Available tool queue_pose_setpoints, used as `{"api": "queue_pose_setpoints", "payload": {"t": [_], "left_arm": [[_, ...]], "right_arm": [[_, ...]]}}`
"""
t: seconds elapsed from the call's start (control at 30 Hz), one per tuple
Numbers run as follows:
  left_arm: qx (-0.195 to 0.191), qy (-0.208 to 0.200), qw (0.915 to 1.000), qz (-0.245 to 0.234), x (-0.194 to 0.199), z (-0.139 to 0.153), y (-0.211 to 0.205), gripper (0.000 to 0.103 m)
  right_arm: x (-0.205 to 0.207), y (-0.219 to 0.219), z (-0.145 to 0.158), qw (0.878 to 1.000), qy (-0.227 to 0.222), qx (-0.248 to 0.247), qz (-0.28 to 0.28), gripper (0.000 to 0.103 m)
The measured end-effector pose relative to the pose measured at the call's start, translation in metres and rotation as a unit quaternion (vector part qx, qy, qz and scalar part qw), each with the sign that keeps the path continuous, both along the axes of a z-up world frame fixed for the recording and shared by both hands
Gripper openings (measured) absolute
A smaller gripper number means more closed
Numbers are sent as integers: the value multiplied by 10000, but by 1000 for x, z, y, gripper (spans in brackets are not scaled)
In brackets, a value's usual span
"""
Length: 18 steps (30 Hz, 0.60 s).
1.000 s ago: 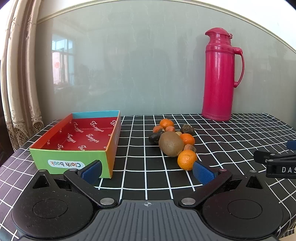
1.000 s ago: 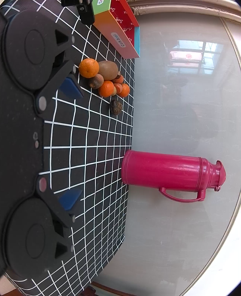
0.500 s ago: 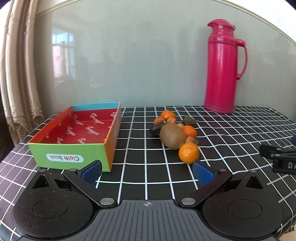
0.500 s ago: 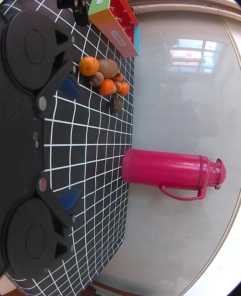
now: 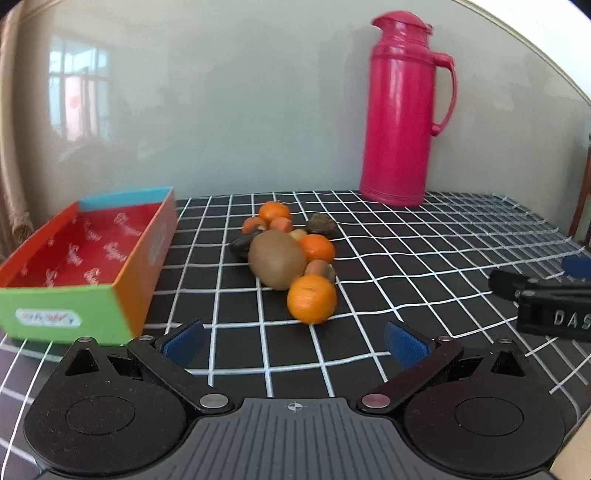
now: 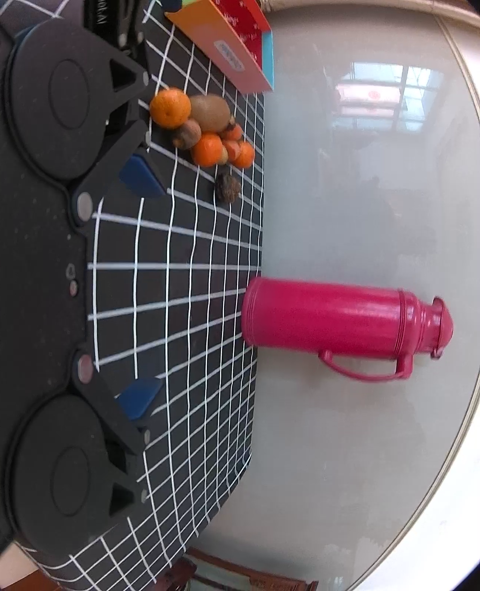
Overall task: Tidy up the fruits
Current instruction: 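Grasp the mandarin at the front of the fruit pile with the left gripper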
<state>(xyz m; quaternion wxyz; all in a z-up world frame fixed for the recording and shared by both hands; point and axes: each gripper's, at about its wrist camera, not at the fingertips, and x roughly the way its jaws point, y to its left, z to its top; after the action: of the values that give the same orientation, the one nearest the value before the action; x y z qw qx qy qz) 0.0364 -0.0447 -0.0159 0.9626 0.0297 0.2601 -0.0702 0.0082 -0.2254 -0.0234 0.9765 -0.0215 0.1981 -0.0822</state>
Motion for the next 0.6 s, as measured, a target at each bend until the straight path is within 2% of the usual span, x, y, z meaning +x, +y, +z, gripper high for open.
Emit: {"api": "queue_pose_setpoints", "payload": {"t": [0.07, 0.27, 0.33, 0.37, 0.4, 0.47, 0.53, 0.6], "left_arm": [[139, -40, 9999, -23, 7, -1, -7, 103], [131, 118, 9998, 59, 34, -6, -17, 102], [140, 185, 9997, 64, 42, -8, -19, 90], [121, 254, 9996, 83, 47, -10, -20, 74], [73, 350, 9993, 100, 52, -12, -20, 65], [34, 540, 9984, 138, 61, -18, -20, 57], [28, 532, 9985, 99, 62, -19, -20, 52], [-7, 507, 9987, -28, 63, -19, -23, 38]], "right_arm": [[5, -7, -1, 9998, 43, 76, -168, 103], [20, -29, -2, 9976, 104, 292, -623, 103], [26, -32, -3, 9970, 101, 347, -678, 103], [29, -33, -3, 9970, 104, 376, -675, 103], [32, -33, -4, 9970, 110, 397, -660, 103], [37, -31, -5, 9974, 139, 359, -607, 103], [42, -28, -8, 9978, 207, 301, -558, 103], [44, -26, -10, 9979, 258, 284, -521, 103]]}}
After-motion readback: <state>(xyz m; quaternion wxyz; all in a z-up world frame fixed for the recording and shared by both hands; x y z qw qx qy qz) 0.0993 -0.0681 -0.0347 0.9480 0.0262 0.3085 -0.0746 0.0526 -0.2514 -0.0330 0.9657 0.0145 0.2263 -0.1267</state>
